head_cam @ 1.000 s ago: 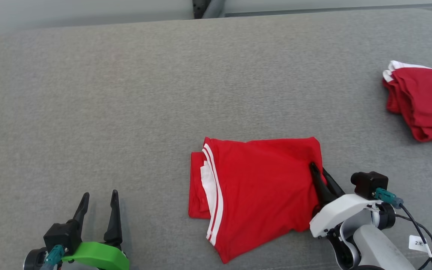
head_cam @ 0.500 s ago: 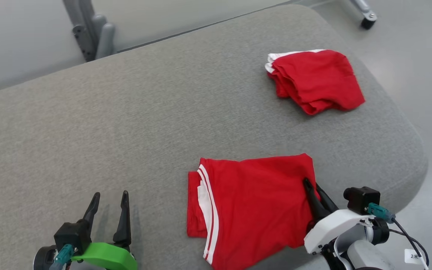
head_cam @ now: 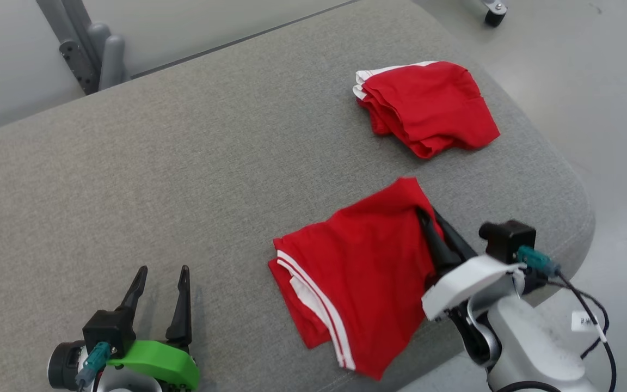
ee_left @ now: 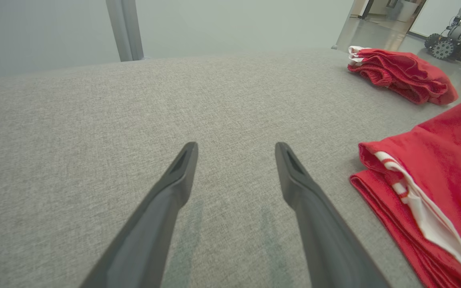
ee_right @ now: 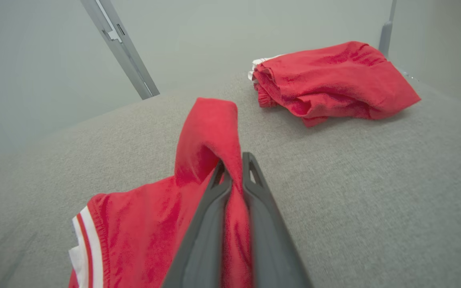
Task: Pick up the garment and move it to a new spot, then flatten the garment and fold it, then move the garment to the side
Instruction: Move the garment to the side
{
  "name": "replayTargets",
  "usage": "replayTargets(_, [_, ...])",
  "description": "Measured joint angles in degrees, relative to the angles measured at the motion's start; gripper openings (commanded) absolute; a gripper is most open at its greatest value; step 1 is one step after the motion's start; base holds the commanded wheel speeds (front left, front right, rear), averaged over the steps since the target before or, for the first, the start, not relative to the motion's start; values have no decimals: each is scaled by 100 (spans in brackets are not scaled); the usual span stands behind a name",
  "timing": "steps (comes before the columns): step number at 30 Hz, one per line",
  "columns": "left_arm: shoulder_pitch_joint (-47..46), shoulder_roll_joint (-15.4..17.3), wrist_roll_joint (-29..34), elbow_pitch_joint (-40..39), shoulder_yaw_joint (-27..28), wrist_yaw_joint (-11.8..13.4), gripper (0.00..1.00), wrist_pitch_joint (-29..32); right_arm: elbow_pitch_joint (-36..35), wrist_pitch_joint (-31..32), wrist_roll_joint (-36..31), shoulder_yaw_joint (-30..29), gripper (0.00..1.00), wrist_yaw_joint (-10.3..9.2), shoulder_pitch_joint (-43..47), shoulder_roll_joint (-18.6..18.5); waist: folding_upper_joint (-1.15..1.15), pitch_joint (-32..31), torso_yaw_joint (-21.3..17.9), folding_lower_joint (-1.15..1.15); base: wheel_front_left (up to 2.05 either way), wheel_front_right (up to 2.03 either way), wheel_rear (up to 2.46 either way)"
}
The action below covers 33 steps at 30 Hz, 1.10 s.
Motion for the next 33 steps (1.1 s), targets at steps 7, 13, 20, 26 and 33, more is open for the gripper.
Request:
replayTargets(7, [-214,154,53,1,-75,0,100,0,110,0,-300,-185,0,0,-1479,-279,0,392,359,0,0,0,0])
replayTargets(13, [-368,224,68,-32,-101,0,100,0,668,0,-664,-694,0,0,-2353,-658,0,695,659,0,0,0,0])
replayTargets(20, [-555,287,110,-114,-130,0,100,-1,1660,0,-1321,-1869,0,1,-3106,-1403,0,1182,1002,0,0,0,0])
replayTargets(26, [-773,349,151,-149,-200,-16,100,-10,2164,0,-2221,-2937,100,0,-3253,-1562,0,1491,1157,0,0,0,0])
replayTargets(33, [-832,315,196,-134,56,-18,100,-7,1450,-1,-2856,-3502,100,0,-2848,-869,0,1404,1288,0,0,0,0])
